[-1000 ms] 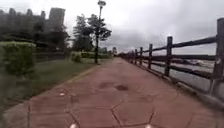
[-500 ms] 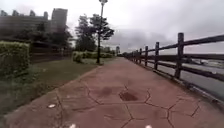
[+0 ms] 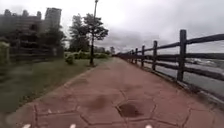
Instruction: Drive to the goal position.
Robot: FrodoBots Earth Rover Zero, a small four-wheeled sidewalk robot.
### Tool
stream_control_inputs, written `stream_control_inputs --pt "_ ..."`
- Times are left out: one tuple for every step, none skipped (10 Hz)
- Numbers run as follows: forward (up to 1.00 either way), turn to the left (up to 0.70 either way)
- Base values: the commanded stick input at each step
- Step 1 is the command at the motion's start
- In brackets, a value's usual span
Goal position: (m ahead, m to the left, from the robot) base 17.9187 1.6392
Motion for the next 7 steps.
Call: stream_control_inputs --pt "0.85 -0.11" --pt "0.85 -0.01" --pt "0.85 0.00" --pt "0.85 0.00" --pt "0.85 0.00" --pt "0.85 0.00" --pt "0.85 0.00"
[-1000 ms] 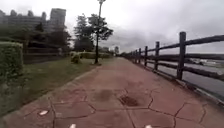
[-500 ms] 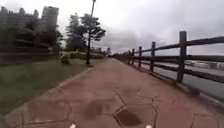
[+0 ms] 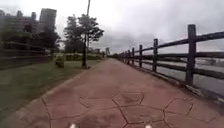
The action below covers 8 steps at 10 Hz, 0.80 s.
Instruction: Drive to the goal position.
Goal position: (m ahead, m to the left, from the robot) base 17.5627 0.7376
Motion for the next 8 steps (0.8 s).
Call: stream_control_inputs --pt "0.85 0.00" --pt "0.85 0.00" --pt "0.85 0.00" --pt "0.85 -0.02" --pt "0.85 -0.04" --pt "0.85 -0.32" --pt "0.84 -0.34" --pt "0.84 -0.34"
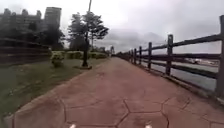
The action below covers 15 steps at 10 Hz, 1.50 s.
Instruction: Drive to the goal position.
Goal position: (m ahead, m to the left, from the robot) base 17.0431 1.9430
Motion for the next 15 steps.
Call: stream_control_inputs --pt "0.85 -0.34" --pt "0.85 -0.34" --pt "0.85 -0.34" --pt "0.85 -0.34" --pt "0.85 -0.34" --pt "0.85 -0.34" --pt "0.85 0.00" --pt "0.85 0.00" --pt "0.85 0.00" --pt "0.85 0.00" --pt "0.85 0.00" --pt "0.85 0.00" --pt "0.85 0.00" --pt "0.85 0.00" --pt "0.85 0.00"
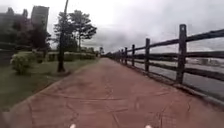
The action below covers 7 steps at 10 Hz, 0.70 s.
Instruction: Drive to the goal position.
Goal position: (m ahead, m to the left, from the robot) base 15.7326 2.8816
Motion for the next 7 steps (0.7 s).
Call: stream_control_inputs --pt "0.85 0.00" --pt "0.85 -0.01" --pt "0.85 -0.23" --pt "0.85 -0.34" --pt "0.85 -0.34" --pt "0.85 -0.34" --pt "0.85 -0.34"
